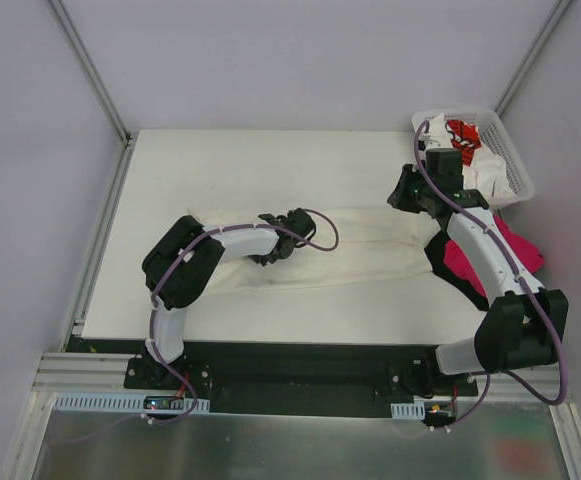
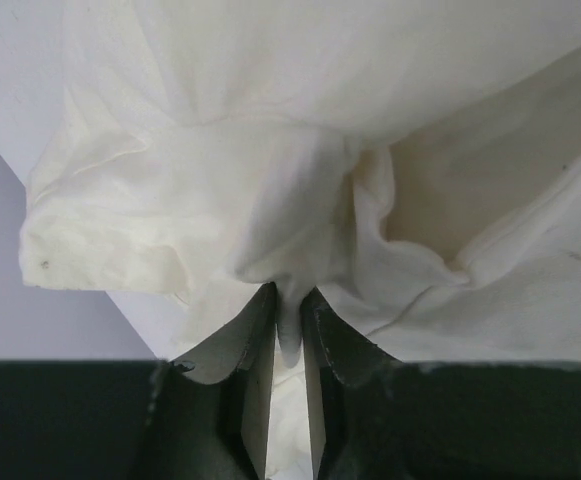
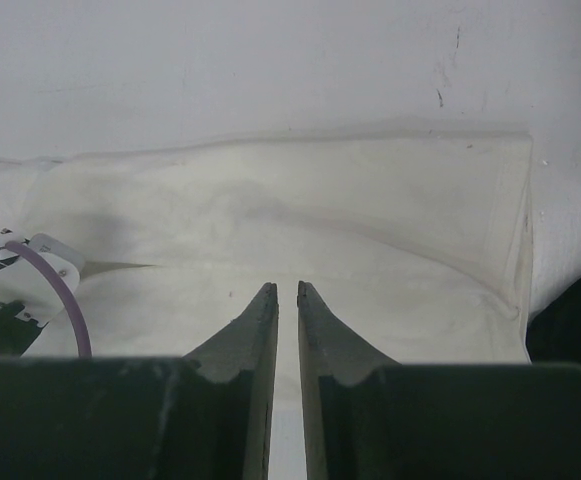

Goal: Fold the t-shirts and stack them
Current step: Fold the other side of the tshirt into a rectangle

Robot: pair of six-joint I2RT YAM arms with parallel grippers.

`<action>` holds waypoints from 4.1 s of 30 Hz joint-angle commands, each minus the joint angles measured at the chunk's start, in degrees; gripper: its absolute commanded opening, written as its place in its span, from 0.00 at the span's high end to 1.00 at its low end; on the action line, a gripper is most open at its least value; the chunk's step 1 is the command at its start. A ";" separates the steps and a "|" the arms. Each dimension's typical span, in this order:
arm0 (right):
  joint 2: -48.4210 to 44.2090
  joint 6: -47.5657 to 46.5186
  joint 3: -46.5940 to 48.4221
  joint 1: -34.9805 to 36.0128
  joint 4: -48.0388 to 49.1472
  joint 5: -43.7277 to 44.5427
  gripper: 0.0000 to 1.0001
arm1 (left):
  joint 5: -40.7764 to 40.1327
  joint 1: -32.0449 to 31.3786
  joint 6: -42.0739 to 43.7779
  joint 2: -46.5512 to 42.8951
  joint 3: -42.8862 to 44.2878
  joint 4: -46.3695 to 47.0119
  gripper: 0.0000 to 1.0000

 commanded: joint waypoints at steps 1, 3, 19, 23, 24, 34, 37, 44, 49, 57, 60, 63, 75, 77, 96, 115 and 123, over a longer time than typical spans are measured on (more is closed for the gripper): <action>-0.90 -0.05 0.02 -0.40 2.27 -0.58 0.84 | -1.47 0.41 0.05 -1.39 1.25 0.73 0.90; -1.08 -0.05 0.02 -0.49 2.27 -0.49 0.84 | -1.82 0.41 -0.12 -1.39 1.34 0.91 0.95; -0.99 0.48 0.28 -0.40 2.36 -1.02 0.84 | -3.58 -1.34 -2.22 -5.17 8.27 -6.73 0.90; -0.99 0.83 0.55 -0.49 2.45 -1.28 0.84 | -2.09 -2.57 -5.21 -5.08 11.26 -11.30 0.90; -1.08 0.83 0.55 -0.40 2.53 -1.28 0.84 | -1.83 -3.45 -5.57 -5.08 11.70 -12.44 0.89; -1.17 1.27 1.16 -0.40 2.45 -1.37 0.84 | 1.42 -7.40 -12.07 -5.52 10.74 -19.30 0.89; -1.43 1.27 1.25 -0.40 2.45 -1.19 0.84 | 3.09 -7.94 -13.74 -5.87 9.08 -19.66 0.83; -2.57 1.27 1.51 -0.40 2.27 -0.84 0.84 | 6.17 -8.38 -15.85 -4.38 6.17 -19.57 0.25; -3.10 1.36 1.07 -0.40 2.27 -0.75 0.84 | 6.09 -9.08 -16.21 -4.11 6.34 -19.66 0.13; -2.57 1.89 1.07 -0.40 2.62 -1.63 0.84 | -3.31 -8.38 -18.39 -6.13 11.95 -23.00 0.09; -2.31 1.97 1.07 -0.49 2.71 -1.90 0.84 | -4.63 -5.83 -22.25 -6.48 15.56 -24.32 0.10; -2.48 1.80 0.46 -0.40 2.80 -1.63 0.84 | -9.28 -2.58 -29.00 -5.96 19.33 -26.42 0.10; -3.28 1.10 -1.04 -0.49 2.71 -1.11 0.84 | -5.54 16.21 -52.39 -5.70 27.00 -26.87 0.15; -3.28 1.01 -1.12 -0.49 2.80 -1.02 0.85 | -2.72 18.68 -54.43 -5.61 25.69 -25.64 0.16; -1.96 0.48 -1.56 -0.93 2.98 -0.67 0.85 | 15.31 30.82 -65.16 -7.98 7.84 -9.38 0.23; -1.17 1.01 -0.51 -1.02 2.80 -1.72 0.85 | 14.87 27.22 -62.96 -34.61 -13.77 -9.03 0.33; -1.61 1.18 -0.42 -1.10 2.71 -1.98 0.85 | 19.70 22.14 -61.12 -36.37 -15.54 -10.69 0.39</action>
